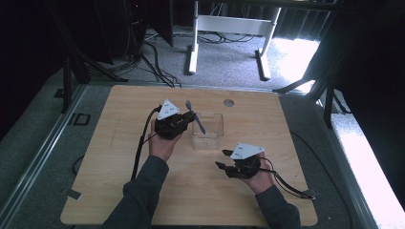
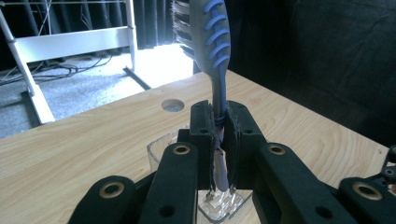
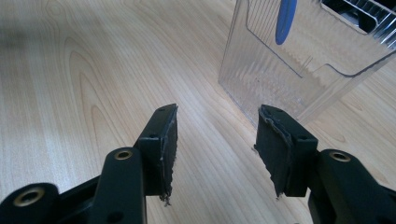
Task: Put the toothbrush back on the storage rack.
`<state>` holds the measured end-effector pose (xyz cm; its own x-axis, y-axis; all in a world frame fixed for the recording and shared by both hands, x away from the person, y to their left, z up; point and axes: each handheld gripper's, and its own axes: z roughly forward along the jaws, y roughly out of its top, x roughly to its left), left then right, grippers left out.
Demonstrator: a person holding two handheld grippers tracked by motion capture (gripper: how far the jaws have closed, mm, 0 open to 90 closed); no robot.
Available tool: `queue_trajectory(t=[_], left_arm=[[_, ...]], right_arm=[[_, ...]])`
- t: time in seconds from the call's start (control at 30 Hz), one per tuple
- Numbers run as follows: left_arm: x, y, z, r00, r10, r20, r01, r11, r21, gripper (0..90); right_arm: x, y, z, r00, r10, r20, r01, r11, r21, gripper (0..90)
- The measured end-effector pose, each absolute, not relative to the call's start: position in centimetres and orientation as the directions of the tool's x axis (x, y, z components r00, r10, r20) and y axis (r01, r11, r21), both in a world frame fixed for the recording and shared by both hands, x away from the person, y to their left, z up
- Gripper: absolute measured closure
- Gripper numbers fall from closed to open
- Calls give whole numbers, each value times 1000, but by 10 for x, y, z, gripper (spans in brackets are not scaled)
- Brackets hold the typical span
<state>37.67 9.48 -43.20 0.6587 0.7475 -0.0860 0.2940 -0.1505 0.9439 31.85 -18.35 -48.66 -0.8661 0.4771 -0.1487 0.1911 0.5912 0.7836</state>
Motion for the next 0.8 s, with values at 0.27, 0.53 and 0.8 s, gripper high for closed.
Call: queue_trajectory(t=[0.27, 0.53, 0.8], left_arm=[[381, 93, -438, 653, 752, -89, 315, -162, 935, 828], [383, 89, -444, 653, 752, -88, 332, -181, 926, 828], [386, 86, -449, 654, 751, -90, 349, -194, 917, 828]], right_arm=[[318, -184, -486, -865, 478, -150, 191, 591, 784, 476], [318, -183, -488, -866, 477, -151, 190, 592, 783, 476], [318, -184, -489, -866, 479, -145, 195, 589, 784, 476]])
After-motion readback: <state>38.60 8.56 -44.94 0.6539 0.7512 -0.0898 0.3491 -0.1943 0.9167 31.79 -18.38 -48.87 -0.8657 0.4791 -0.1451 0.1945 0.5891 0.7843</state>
